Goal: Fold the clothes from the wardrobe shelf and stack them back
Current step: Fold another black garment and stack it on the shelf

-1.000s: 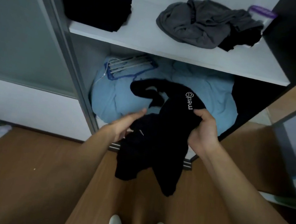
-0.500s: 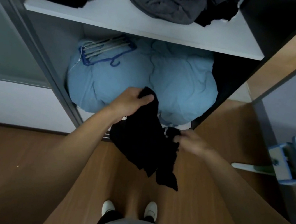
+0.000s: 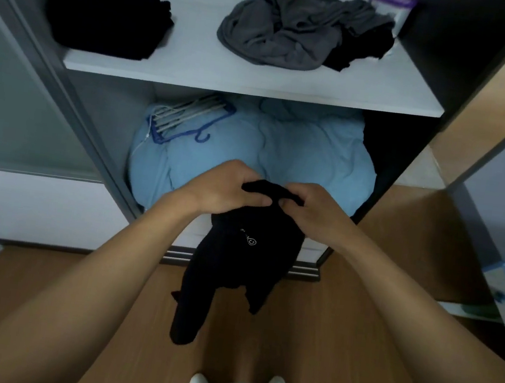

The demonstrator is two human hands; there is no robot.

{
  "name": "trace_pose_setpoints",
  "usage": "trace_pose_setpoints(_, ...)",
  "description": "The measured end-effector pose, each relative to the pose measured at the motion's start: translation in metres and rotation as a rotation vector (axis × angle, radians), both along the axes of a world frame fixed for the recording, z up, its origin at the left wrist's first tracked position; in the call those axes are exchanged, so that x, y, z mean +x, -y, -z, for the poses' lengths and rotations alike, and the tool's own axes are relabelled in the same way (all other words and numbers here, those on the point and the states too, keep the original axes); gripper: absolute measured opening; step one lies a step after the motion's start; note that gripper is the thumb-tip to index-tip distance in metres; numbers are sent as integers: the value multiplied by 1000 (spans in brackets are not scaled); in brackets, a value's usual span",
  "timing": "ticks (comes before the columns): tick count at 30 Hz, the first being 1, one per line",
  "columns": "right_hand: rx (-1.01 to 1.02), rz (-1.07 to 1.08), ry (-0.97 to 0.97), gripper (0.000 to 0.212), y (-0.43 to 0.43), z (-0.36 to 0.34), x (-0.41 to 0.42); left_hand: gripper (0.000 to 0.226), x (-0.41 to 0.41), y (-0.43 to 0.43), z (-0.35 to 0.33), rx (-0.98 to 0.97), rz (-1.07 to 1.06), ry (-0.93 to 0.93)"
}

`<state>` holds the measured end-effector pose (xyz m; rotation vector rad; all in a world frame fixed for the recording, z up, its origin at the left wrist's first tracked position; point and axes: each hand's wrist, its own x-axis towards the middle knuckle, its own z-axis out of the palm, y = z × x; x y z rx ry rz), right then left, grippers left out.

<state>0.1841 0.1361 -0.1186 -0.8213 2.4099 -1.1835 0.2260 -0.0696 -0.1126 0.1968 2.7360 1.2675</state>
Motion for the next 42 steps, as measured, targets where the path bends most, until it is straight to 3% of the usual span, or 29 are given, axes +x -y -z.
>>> trace_pose_setpoints(7,-446,275,309,21,3,-14,-6,14,22,45,43,19,-48,382)
trace_pose_setpoints(10,-506,324,327,24,-9,-10,-12,15,36,56,66,69,-165,403)
trace_pose_setpoints(15,-462,375,339,14,-37,15,-13,34,51,60,83,253,-378,304)
trace_pose_setpoints(20,-373,417,301,7,-62,38,-13,34,52,50,76,263,-347,208)
trace_pose_setpoints(25,-428,500,231,8,-77,50,-17,27,48,46,69,157,-191,205)
trace_pose_setpoints(29,-469,403,213,13,-82,55,-12,25,47,46,65,141,-309,170)
trace_pose_setpoints(35,-541,384,240,12,-81,54,-9,25,39,35,50,45,-436,-132)
trace_pose_setpoints(39,-516,446,216,9,-75,58,-7,17,38,33,54,-196,-500,-143)
trace_pose_setpoints(42,-520,408,224,12,-70,59,-1,13,41,31,59,-284,-554,-269)
